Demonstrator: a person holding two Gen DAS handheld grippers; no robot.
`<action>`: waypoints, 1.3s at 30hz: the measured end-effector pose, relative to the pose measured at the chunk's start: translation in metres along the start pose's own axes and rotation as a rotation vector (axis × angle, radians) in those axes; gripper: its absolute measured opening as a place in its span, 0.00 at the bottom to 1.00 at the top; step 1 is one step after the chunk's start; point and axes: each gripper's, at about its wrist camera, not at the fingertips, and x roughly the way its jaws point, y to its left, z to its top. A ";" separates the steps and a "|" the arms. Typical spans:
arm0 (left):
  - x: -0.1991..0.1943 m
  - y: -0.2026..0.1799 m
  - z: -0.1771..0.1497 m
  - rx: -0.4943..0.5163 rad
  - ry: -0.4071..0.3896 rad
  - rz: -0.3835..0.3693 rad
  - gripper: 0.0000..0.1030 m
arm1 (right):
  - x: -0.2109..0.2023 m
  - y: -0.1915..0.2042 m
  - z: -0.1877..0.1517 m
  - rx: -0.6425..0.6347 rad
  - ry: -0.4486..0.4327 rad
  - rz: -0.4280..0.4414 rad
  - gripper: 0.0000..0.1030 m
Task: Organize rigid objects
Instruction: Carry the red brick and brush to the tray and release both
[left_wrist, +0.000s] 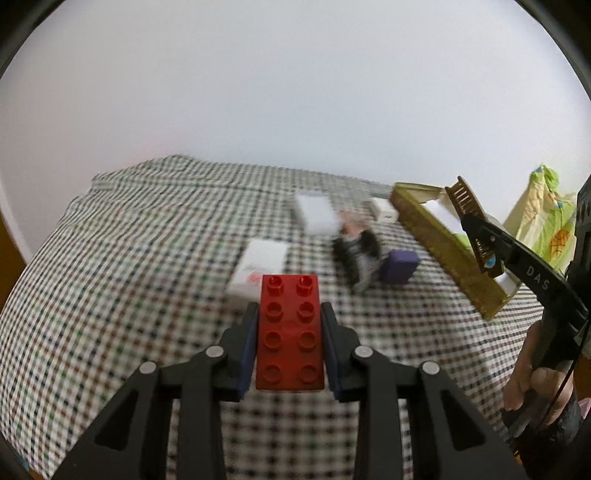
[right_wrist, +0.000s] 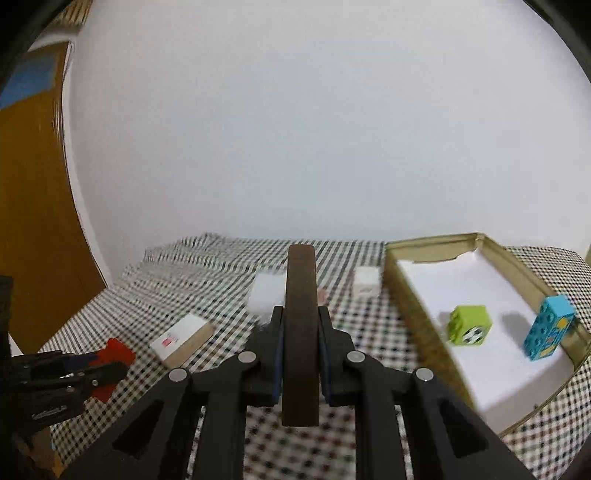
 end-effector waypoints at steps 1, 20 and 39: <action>0.002 -0.007 0.004 0.008 -0.006 -0.009 0.30 | -0.003 -0.005 0.001 0.000 -0.009 -0.003 0.17; 0.047 -0.155 0.073 0.148 -0.103 -0.161 0.30 | -0.037 -0.129 0.023 0.049 -0.122 -0.321 0.17; 0.131 -0.261 0.078 0.206 -0.019 -0.177 0.30 | -0.007 -0.180 0.015 0.036 0.063 -0.395 0.17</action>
